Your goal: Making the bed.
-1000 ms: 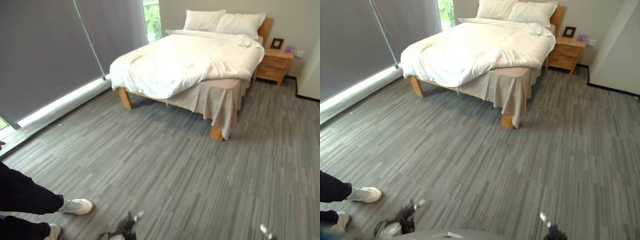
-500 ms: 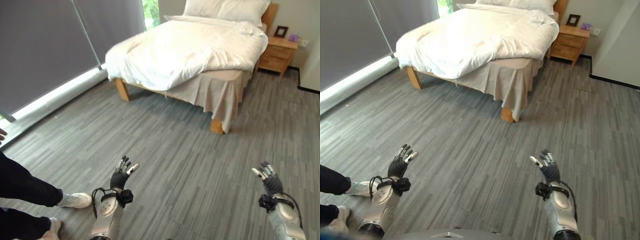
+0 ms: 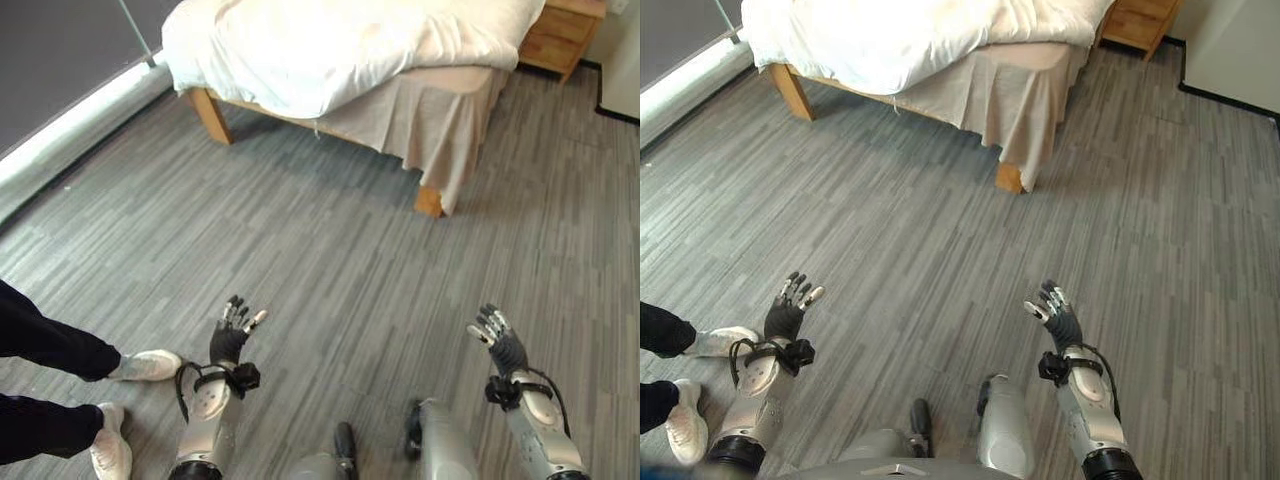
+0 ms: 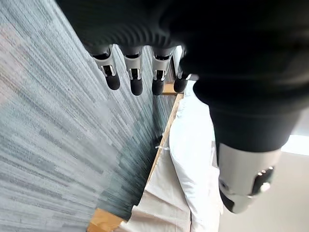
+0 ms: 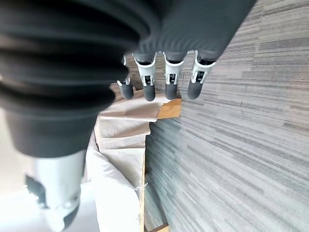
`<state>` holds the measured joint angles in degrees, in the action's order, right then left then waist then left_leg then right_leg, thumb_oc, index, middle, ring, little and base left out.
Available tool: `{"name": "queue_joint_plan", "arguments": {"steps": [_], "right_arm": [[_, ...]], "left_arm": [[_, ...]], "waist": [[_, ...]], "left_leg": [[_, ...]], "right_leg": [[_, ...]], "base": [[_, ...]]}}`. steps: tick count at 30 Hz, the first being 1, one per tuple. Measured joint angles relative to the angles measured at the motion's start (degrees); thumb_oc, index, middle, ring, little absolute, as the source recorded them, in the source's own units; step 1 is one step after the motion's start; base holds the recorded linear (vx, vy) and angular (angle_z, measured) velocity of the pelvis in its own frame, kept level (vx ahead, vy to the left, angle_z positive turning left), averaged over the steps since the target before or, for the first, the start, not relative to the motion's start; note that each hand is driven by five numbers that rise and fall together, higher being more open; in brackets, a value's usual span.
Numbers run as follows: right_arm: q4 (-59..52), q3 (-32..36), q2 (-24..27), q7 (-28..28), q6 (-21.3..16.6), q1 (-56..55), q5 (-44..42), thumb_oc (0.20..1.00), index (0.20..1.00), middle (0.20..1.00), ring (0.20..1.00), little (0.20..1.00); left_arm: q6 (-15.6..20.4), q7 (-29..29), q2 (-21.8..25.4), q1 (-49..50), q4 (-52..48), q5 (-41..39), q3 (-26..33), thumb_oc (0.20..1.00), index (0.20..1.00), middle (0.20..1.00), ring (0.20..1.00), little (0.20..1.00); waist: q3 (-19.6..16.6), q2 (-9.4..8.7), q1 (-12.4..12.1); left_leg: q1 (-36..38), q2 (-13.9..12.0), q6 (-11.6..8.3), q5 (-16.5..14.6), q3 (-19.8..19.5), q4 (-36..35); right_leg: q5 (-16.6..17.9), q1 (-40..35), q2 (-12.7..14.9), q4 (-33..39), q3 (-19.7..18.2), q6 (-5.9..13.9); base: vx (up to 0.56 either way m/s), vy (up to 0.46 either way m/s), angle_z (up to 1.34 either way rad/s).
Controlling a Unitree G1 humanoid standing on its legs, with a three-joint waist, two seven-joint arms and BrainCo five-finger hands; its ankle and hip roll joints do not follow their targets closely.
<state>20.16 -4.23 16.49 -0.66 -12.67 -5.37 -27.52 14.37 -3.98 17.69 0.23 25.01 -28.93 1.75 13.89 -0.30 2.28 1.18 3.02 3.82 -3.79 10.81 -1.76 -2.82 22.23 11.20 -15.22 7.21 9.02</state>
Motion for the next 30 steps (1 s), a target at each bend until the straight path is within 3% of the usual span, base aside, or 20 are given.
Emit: {"name": "queue_joint_plan", "arguments": {"steps": [3,6,7,8,9,10,11,12,13,15,17,18,20,21,22,25,26,28,29,30], "right_arm": [[0.2,0.9,-1.8,-0.1,0.1,-0.9,0.0,1.0,1.0,1.0,1.0,1.0],[-0.2,1.2,-1.8,-1.2,0.4,-2.3,0.0,1.0,1.0,1.0,1.0,1.0],[0.4,1.4,-2.1,-2.0,0.3,-3.4,-0.2,1.0,1.0,1.0,1.0,1.0],[1.9,1.8,-2.7,-2.2,0.4,-3.0,-0.6,1.0,1.0,1.0,1.0,1.0],[2.1,2.7,-3.1,-2.4,0.6,-3.6,-0.7,1.0,1.0,1.0,1.0,1.0],[2.1,2.9,-2.9,-2.5,0.6,-3.4,-0.7,1.0,1.0,1.0,1.0,1.0],[0.8,4.6,-1.9,-2.4,0.2,-3.2,-1.1,1.0,1.0,1.0,1.0,1.0],[0.7,5.2,-0.6,-2.1,-0.7,-2.9,-2.1,1.0,1.0,1.0,1.0,1.0],[0.5,6.6,-0.4,-2.0,-0.7,-2.3,-2.4,1.0,1.0,1.0,1.0,1.0],[0.3,6.6,-0.4,-1.0,-0.6,-1.0,-2.8,1.0,1.0,1.0,1.0,1.0],[-0.3,7.7,-0.9,-1.0,-0.7,-1.4,-2.9,1.0,1.0,1.0,1.0,1.0],[-0.4,9.3,-0.9,-1.0,-0.6,-2.0,-3.5,1.0,1.0,1.0,1.0,1.0],[-1.0,9.3,-0.3,-1.2,-0.7,-3.2,-4.0,1.0,1.0,1.0,1.0,1.0],[-1.3,8.9,0.6,-1.2,-0.6,-3.4,-4.0,1.0,1.0,1.0,1.0,1.0],[-1.3,9.0,0.8,-1.2,-0.6,-3.7,-4.0,1.0,1.0,1.0,1.0,1.0],[-1.2,8.1,0.5,-1.5,-0.5,-3.7,-3.9,1.0,1.0,1.0,1.0,1.0],[-1.3,7.8,0.5,-2.0,-0.5,-3.8,-3.9,1.0,1.0,1.0,1.0,1.0],[-1.5,7.7,0.5,-2.4,-0.4,-3.9,-3.8,1.0,1.0,1.0,1.0,1.0],[-1.6,7.3,0.5,-2.5,-0.3,-4.2,-3.8,1.0,1.0,1.0,1.0,1.0],[-1.2,6.7,-0.6,-2.4,0.0,-4.4,-3.8,1.0,1.0,1.0,1.0,1.0]], "left_arm": [[1.2,-0.2,0.1,-1.8,0.8,0.1,3.0,1.0,1.0,1.0,1.0,1.0],[1.4,0.0,-1.0,0.1,-0.3,0.2,3.6,1.0,1.0,1.0,1.0,1.0],[1.5,0.5,-1.1,3.4,-1.9,0.1,3.3,1.0,1.0,1.0,1.0,1.0],[1.6,1.0,-0.9,3.0,-1.9,0.0,3.1,1.0,1.0,1.0,1.0,1.0],[1.6,1.4,-1.3,3.0,-1.5,-0.1,3.1,1.0,1.0,1.0,1.0,1.0],[1.7,1.7,-1.3,4.0,-1.8,-0.2,3.2,1.0,1.0,1.0,1.0,1.0],[1.5,2.3,-1.9,4.5,-2.2,-0.5,3.6,1.0,1.0,1.0,1.0,1.0],[1.7,2.6,-1.7,4.0,-2.5,-2.3,2.7,1.0,1.0,1.0,1.0,1.0],[1.6,3.1,-1.8,2.7,-2.7,-2.5,2.5,1.0,1.0,1.0,1.0,1.0],[1.7,3.2,-1.6,2.4,-2.9,-4.3,3.8,1.0,1.0,1.0,1.0,1.0],[1.7,3.9,-1.9,1.9,-3.0,-6.3,4.0,1.0,1.0,1.0,1.0,1.0],[1.8,4.6,-3.1,1.1,-3.0,-7.2,4.0,1.0,1.0,1.0,1.0,1.0],[1.8,5.5,-3.3,2.4,-3.7,-9.0,4.1,1.0,1.0,1.0,1.0,1.0],[1.8,5.7,-3.6,3.1,-3.8,-9.3,4.6,1.0,1.0,1.0,1.0,1.0],[1.9,6.4,-4.1,3.6,-3.9,-9.4,5.8,1.0,1.0,1.0,1.0,1.0],[2.0,6.6,-4.9,4.4,-3.9,-10.4,7.9,1.0,1.0,1.0,1.0,1.0],[2.0,6.6,-5.1,4.7,-3.9,-10.7,8.9,1.0,1.0,1.0,1.0,1.0],[2.1,6.6,-5.3,4.9,-4.0,-11.0,10.3,1.0,1.0,1.0,1.0,1.0],[2.5,6.6,-5.4,5.1,-4.0,-11.0,11.1,1.0,1.0,1.0,1.0,1.0],[2.7,6.5,-4.9,5.2,-3.9,-11.0,12.0,1.0,1.0,1.0,1.0,1.0]], "waist": [[0.0,-0.91,2.0],[-0.8,-0.9,2.5],[-3.4,-1.41,1.8],[-3.1,-1.99,2.1],[-3.9,-2.99,2.1],[-4.7,-4.19,1.5],[-5.2,-4.2,0.0],[-5.4,-3.66,-0.7],[-4.4,-3.99,-1.5],[-3.8,-5.89,-1.8],[-3.8,-6.24,-1.5],[-2.6,-4.84,-1.6],[-3.3,-4.26,-2.3],[-3.6,-2.33,-3.7],[-3.7,-2.6,-3.7],[-4.0,-2.15,-4.8],[-4.4,-2.49,-5.6],[-5.0,-1.94,-6.0],[-6.2,-1.42,-6.1],[-7.3,-3.15,-6.3]], "left_leg": [[0.9,0.3,-0.56,-1.6,-2.3,0.3],[5.8,-2.0,-3.85,-4.9,-3.8,0.5],[7.7,-4.8,-6.57,-7.2,-4.2,3.1],[4.6,-6.5,-9.63,-9.9,-5.0,13.0],[0.1,-8.1,-10.41,-9.9,-4.9,23.4],[-4.2,-10.0,-11.99,-6.3,-5.5,33.5],[-12.1,-13.5,-9.11,-0.2,-5.9,49.4],[-18.2,-14.2,-7.52,2.5,-8.4,57.1],[-21.7,-15.5,-6.12,3.2,-7.4,61.4],[-24.6,-16.6,-6.71,3.1,-3.0,55.7],[-25.6,-17.1,-7.12,3.0,-0.3,48.8],[-25.1,-16.8,-6.99,3.1,0.3,40.2],[-24.1,-15.6,-6.94,3.2,2.3,28.5],[-24.7,-14.2,-7.29,4.0,2.7,23.3],[-23.8,-11.8,-7.93,3.8,2.2,17.1],[-22.2,-6.2,-5.1,5.9,2.6,8.5],[-21.3,-3.7,-3.9,6.6,5.0,8.2],[-17.9,-2.5,-1.06,7.9,9.4,7.9],[-15.5,-2.6,2.2,6.9,10.3,6.9],[-14.8,-1.8,5.08,9.0,9.8,7.0]], "right_leg": [[7.0,-3.0,0.9,20.8,2.0,1.57],[11.5,-6.6,0.2,15.9,5.7,-0.61],[10.3,-9.7,-3.2,11.2,6.9,-3.29],[8.1,-10.2,-4.6,8.6,6.5,-7.05],[7.4,-11.4,-5.2,8.5,7.1,-7.79],[4.9,-12.5,-6.1,7.9,7.9,-9.24],[3.0,-14.6,-8.4,7.7,7.8,-11.41],[1.7,-15.2,-9.8,7.3,8.4,-13.22],[1.1,-17.0,-10.6,7.7,8.1,-14.02],[0.6,-20.5,-11.1,9.8,8.0,-14.67],[-0.9,-24.4,-11.2,12.8,8.2,-14.02],[-1.1,-28.7,-11.9,14.6,9.8,-13.7],[-2.2,-30.4,-12.3,15.9,9.9,-11.94],[-3.3,-32.1,-12.9,16.6,9.7,-10.67],[-4.3,-33.4,-13.0,17.9,9.4,-9.45],[-5.2,-36.1,-13.8,18.8,9.3,-8.26],[-6.0,-37.7,-13.9,19.1,8.5,-7.11],[-6.7,-40.7,-15.2,19.1,6.3,-5.93],[-7.4,-42.6,-16.4,18.9,5.0,-4.97],[-8.6,-43.1,-15.7,18.2,4.1,-4.4]], "base": [[0.49,-0.214,0.41],[0.39,-0.247,0.3],[0.64,-0.548,0.26],[0.64,-0.608,0.4],[0.35,-0.369,0.33],[0.38,-0.407,0.02],[0.35,-0.333,-0.22],[0.36,-0.331,-0.3],[0.28,-0.144,-0.14],[0.41,-0.085,-0.13],[0.43,0.027,0.19],[0.44,0.067,0.29],[0.51,0.098,-0.08],[0.59,0.11,-0.21],[0.44,0.077,-0.18],[0.45,0.092,-0.16],[0.43,0.12,-0.28],[0.33,0.125,-0.28],[0.38,0.177,-0.23],[0.26,0.125,-0.12]]}}
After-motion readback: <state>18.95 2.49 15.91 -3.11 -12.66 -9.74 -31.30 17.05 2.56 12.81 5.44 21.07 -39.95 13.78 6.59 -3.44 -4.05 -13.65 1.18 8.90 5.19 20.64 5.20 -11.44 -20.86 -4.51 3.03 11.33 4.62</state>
